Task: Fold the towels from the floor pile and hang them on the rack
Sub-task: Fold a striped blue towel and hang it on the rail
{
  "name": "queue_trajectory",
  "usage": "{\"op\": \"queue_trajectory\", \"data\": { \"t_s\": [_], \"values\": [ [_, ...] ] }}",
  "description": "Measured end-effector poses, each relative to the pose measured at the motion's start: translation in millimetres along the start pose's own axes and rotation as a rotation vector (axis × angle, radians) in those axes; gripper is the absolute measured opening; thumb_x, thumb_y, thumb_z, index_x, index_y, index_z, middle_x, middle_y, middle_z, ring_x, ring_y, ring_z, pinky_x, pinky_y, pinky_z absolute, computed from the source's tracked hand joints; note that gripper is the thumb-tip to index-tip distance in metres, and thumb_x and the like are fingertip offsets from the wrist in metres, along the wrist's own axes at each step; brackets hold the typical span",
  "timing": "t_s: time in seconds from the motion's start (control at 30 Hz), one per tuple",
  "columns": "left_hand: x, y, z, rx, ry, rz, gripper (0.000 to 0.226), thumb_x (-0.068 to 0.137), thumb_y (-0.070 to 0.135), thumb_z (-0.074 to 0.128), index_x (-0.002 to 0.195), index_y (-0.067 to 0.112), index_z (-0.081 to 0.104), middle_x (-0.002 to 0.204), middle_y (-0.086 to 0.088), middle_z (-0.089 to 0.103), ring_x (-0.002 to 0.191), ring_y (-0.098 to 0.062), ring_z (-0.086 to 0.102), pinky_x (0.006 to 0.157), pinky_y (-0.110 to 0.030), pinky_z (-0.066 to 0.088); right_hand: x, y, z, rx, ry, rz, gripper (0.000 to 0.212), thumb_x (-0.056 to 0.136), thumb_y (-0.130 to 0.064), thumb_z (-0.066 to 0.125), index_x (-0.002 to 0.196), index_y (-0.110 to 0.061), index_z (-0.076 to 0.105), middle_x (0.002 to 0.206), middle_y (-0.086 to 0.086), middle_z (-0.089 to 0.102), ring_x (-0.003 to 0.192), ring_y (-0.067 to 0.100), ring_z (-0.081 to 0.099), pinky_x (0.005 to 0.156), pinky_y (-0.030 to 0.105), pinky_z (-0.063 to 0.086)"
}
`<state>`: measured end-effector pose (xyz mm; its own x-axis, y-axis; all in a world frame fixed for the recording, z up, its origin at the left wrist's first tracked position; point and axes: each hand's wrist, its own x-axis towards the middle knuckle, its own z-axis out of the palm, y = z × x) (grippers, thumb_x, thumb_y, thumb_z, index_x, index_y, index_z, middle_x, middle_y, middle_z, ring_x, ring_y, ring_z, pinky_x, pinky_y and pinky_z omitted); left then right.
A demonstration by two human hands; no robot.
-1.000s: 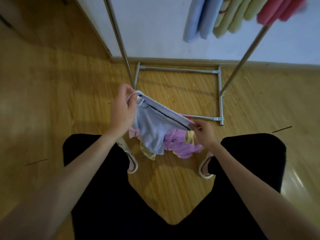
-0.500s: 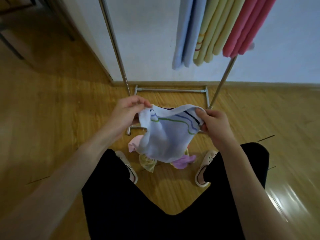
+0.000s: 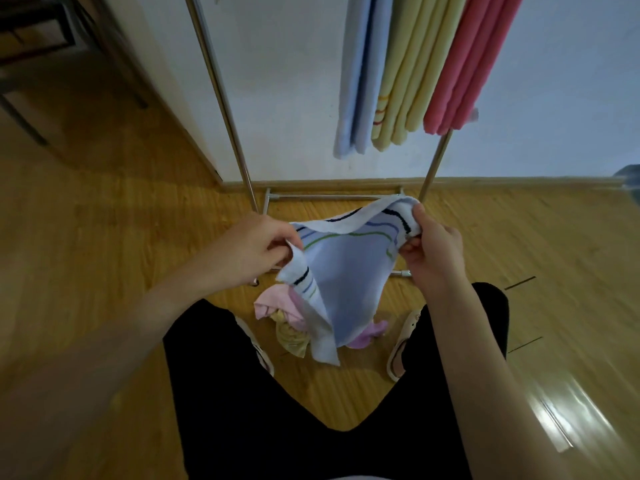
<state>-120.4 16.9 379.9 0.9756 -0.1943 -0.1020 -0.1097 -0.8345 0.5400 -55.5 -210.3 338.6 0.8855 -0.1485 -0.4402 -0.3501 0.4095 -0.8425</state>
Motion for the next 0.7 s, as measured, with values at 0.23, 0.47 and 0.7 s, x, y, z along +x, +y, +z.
{"op": "queue_trajectory", "data": {
  "t_s": [0.23, 0.47, 0.7],
  "values": [
    [5.2, 0.6, 3.3, 0.266, 0.205, 0.421, 0.013, 0.087, 0.018, 0.061, 0.081, 0.009, 0.068, 0.116, -0.004, 0.055, 0.11, -0.015, 0.048, 0.092, -0.029, 0.039, -13.1, -3.5, 6.8, -0.139, -0.264, -0.014, 0.028, 0.097, -0.004, 0.046, 0.071, -0.002, 0.056, 0.06, 0.006, 0.041, 0.055, 0.013, 0.039, 0.059, 0.027, 0.033],
    [9.3, 15.8, 6.1, 0.169, 0.104, 0.469, 0.033, 0.09, 0.028, 0.04, 0.088, 0.011, 0.068, 0.079, -0.001, 0.065, 0.075, -0.015, 0.056, 0.068, -0.031, 0.045, -24.1, -4.3, 6.9, -0.364, -0.437, -0.174, 0.016, 0.091, -0.007, 0.059, 0.08, 0.0, 0.068, 0.069, 0.012, 0.053, 0.064, 0.018, 0.046, 0.067, 0.028, 0.042],
    [12.3, 22.2, 13.4, -0.056, 0.183, 0.335, 0.041, 0.092, 0.046, 0.041, 0.087, 0.016, 0.068, 0.07, 0.003, 0.064, 0.062, -0.009, 0.055, 0.056, -0.028, 0.043, -35.5, -3.1, 7.5, -0.437, -0.622, -0.281, 0.015, 0.09, -0.004, 0.06, 0.098, -0.002, 0.072, 0.087, 0.013, 0.073, 0.081, 0.021, 0.068, 0.072, 0.027, 0.054]
  ]
}}
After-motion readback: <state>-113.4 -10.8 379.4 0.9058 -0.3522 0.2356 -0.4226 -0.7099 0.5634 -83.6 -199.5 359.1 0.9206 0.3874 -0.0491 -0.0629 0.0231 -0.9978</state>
